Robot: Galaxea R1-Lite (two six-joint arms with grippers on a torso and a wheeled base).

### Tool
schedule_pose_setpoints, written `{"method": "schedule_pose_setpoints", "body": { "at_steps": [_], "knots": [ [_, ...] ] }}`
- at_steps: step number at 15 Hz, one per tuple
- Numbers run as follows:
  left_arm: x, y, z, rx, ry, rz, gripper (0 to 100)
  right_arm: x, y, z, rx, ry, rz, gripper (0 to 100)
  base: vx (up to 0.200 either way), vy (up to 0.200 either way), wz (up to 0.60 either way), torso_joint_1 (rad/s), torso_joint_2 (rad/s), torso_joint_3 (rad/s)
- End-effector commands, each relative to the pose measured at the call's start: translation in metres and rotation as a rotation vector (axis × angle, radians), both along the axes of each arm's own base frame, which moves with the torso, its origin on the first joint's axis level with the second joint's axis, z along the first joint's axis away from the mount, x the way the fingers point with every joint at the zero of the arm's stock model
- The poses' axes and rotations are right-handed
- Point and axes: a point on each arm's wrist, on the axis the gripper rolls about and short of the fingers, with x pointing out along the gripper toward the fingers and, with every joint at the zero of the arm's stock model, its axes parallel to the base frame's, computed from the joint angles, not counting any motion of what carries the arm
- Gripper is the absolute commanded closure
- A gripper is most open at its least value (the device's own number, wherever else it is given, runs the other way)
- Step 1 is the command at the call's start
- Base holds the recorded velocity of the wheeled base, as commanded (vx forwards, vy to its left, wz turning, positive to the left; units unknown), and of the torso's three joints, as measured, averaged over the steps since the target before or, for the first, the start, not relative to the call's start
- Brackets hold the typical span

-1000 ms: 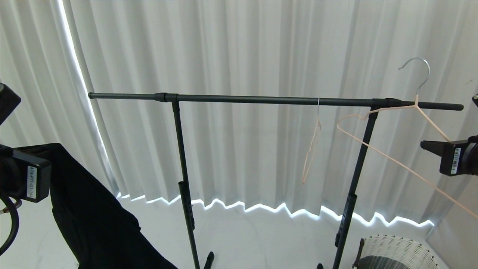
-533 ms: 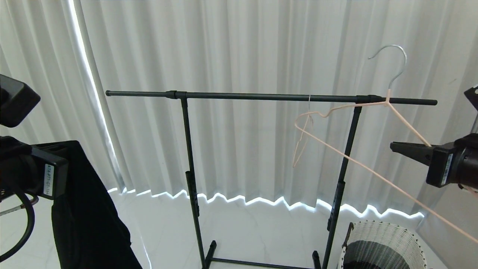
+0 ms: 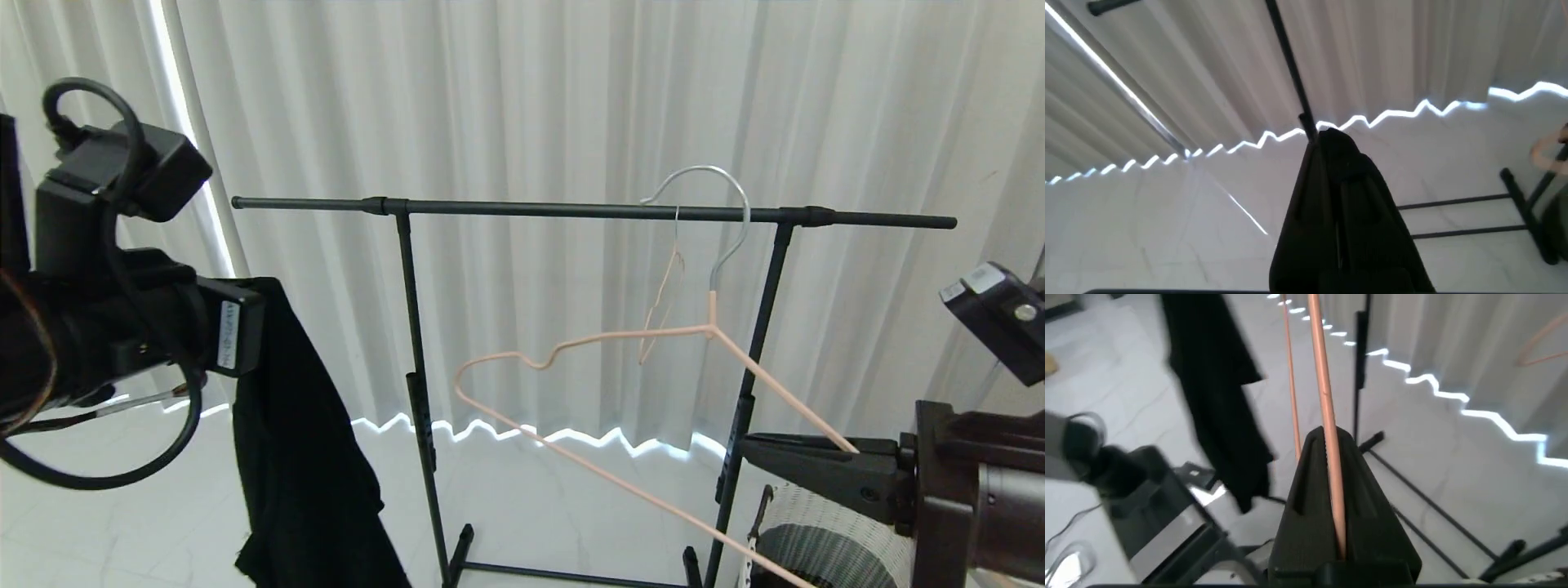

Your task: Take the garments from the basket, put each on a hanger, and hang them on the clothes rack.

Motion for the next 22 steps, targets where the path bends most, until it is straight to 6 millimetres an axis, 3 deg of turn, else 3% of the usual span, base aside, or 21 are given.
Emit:
{"method": "schedule_pose_setpoints", "body": {
  "at_steps": [1,6,10,15,22],
  "knots": [
    [0.038,-0.016,-0.008,-0.024,0.069,0.018,100,-0.008,0.008,-0.001,0.003,0.002,0.063,100,0.000,0.000,0.00,0.000,0.00,0.000],
    [0.060,-0.032,-0.014,-0.197,0.177,0.089,100,-0.001,0.036,-0.005,0.061,-0.004,0.095,100,0.000,0.000,0.00,0.000,0.00,0.000],
    [0.059,-0.037,-0.014,-0.202,0.179,0.074,100,0.010,0.059,-0.016,0.076,0.002,0.084,100,0.000,0.000,0.00,0.000,0.00,0.000],
    [0.057,-0.040,-0.016,-0.177,0.173,0.092,100,0.020,0.065,-0.021,0.072,-0.015,0.008,100,0.000,0.000,0.00,0.000,0.00,0.000],
    [0.047,-0.053,-0.012,-0.171,0.164,0.033,100,0.024,0.073,-0.007,0.114,-0.038,0.014,100,0.000,0.000,0.00,0.000,0.00,0.000]
  ]
}}
